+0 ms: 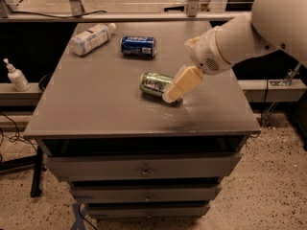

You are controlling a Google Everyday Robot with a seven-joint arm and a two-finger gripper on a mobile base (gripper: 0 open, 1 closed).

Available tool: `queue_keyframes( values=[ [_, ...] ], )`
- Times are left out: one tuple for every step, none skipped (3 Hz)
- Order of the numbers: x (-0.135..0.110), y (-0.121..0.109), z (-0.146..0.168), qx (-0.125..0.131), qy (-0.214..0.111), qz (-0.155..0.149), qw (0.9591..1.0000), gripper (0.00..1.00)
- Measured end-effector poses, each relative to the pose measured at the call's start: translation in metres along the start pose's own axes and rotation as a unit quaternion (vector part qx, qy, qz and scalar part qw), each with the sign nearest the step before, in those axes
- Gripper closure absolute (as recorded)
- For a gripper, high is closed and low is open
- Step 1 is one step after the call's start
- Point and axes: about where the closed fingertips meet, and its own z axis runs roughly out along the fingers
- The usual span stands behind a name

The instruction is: Place green can upright

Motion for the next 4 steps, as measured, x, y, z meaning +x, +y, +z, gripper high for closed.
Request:
queue_keyframes(
  values=[
    [0.005,0.0,0.019,-0.008,-0.073,-0.013,0.9972,0.0],
    [0.009,0.002,0.042,-0.009,-0.142,-0.017,0.9897,0.0],
    [0.009,0.007,0.058,-0.005,-0.194,-0.009,0.981,0.0],
    [0.004,0.011,0.069,0.003,-0.227,0.002,0.974,0.0]
  ],
)
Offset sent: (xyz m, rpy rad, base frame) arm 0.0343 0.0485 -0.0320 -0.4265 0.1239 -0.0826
